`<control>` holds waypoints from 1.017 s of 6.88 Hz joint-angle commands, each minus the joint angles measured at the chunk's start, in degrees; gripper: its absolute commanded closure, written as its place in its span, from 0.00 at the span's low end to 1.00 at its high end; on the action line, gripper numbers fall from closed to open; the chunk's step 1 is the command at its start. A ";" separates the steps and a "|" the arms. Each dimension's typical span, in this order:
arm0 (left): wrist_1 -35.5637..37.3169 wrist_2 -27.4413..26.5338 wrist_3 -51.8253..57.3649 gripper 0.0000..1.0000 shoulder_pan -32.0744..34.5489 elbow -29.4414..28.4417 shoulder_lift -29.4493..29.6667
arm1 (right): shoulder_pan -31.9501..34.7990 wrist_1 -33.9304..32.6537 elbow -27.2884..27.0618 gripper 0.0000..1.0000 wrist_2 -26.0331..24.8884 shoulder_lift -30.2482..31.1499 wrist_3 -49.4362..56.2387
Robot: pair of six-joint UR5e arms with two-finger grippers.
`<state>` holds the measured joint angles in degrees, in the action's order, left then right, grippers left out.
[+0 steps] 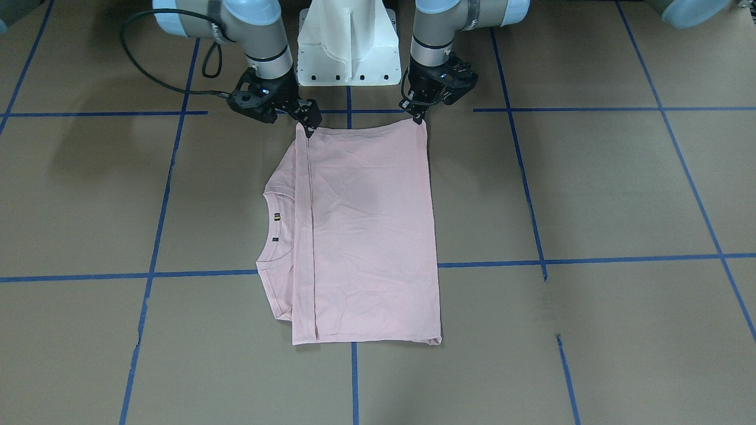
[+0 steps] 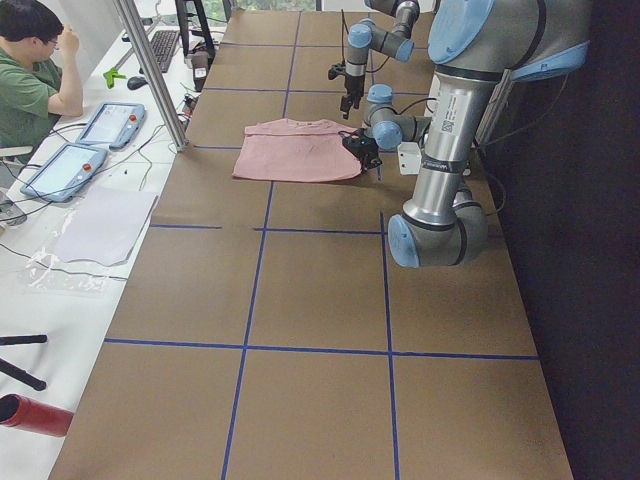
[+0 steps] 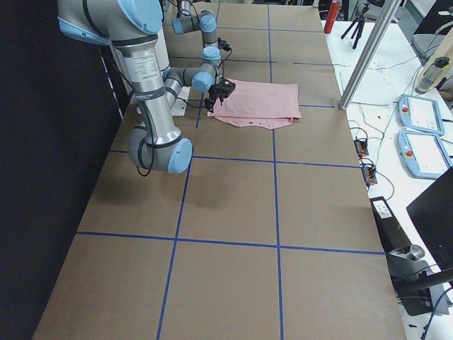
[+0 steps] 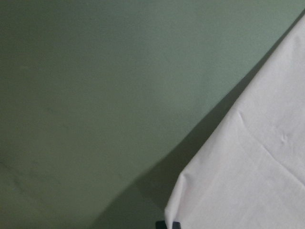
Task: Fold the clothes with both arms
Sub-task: 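Move the right gripper to the shirt's near corner beside the collar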
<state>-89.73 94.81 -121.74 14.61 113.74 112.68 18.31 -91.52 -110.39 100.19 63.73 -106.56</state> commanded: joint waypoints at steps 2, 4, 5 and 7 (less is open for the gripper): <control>0.00 0.03 0.01 1.00 -0.02 -0.09 0.08 | -1.26 4.55 6.21 0.00 -1.67 -0.62 -0.32; 0.00 0.03 0.01 1.00 -0.02 -0.01 0.08 | -1.61 6.26 7.47 0.00 -1.67 -0.01 -0.23; 0.00 0.03 0.01 1.00 -0.02 -0.01 0.08 | -1.61 6.26 7.82 0.05 -1.67 -0.01 -0.14; 0.00 0.03 0.01 1.00 0.07 0.00 0.00 | -1.61 6.26 7.65 0.39 -1.67 -0.36 -0.14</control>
<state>-89.74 94.83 -121.73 14.60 113.77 112.78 16.73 -85.30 -102.69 98.52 63.57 -106.71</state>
